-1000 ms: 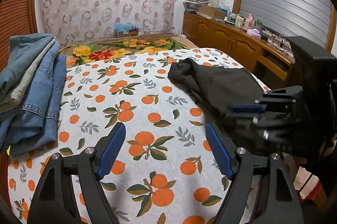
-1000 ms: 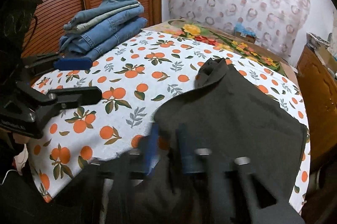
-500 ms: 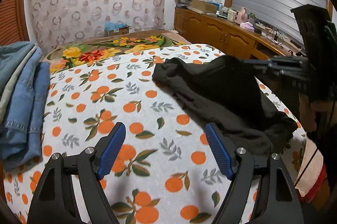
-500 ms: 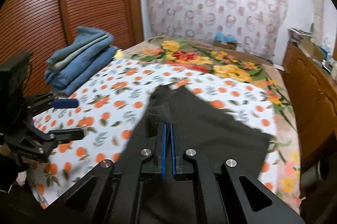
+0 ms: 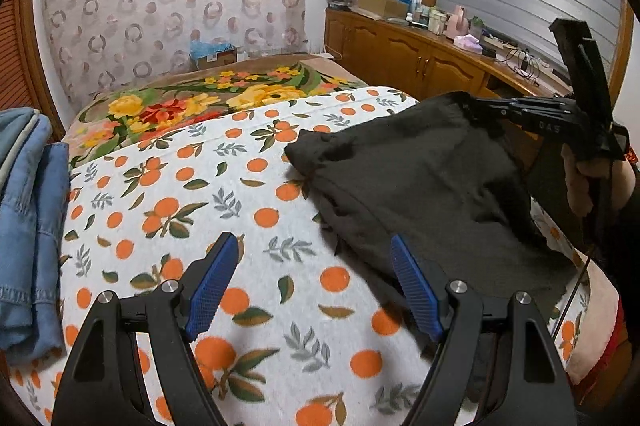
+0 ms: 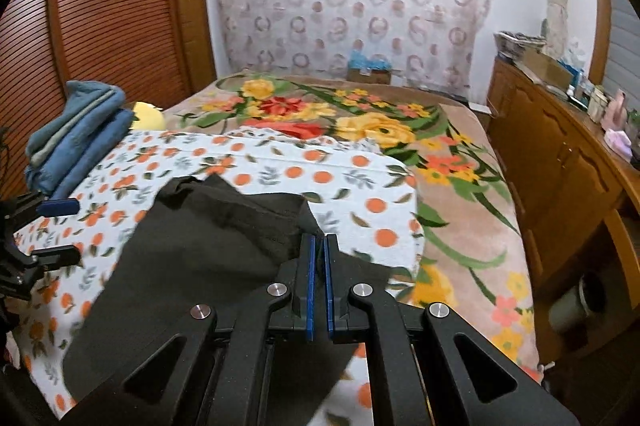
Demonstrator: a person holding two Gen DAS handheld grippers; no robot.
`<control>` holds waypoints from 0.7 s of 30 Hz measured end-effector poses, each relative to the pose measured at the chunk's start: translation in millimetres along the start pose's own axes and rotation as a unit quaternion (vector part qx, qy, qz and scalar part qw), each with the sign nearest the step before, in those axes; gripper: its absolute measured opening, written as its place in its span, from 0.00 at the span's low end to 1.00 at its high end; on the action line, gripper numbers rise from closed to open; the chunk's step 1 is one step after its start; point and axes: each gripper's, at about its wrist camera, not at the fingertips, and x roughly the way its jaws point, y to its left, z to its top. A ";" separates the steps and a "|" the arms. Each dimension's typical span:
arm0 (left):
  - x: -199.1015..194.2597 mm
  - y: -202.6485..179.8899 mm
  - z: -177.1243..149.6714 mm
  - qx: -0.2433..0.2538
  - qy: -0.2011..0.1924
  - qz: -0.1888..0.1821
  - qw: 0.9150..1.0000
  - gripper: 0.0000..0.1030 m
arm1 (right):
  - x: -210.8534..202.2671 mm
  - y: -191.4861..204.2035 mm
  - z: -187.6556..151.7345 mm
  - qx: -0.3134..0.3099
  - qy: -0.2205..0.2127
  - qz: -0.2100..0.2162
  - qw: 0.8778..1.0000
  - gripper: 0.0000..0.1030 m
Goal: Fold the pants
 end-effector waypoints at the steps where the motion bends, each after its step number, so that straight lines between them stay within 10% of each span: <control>1: 3.7 0.0 2.5 -0.001 0.003 -0.001 1.000 0.77 | 4.1 -1.1 0.2 0.004 0.004 -0.003 1.000 0.04; 15: 46.8 -1.7 32.3 0.008 0.027 0.001 1.000 0.77 | 3.8 -4.9 4.6 0.039 0.016 -0.002 0.999 0.04; 21: 63.9 6.1 43.2 0.004 0.037 0.006 0.999 0.76 | 9.3 0.8 0.4 0.030 0.026 0.020 0.999 0.31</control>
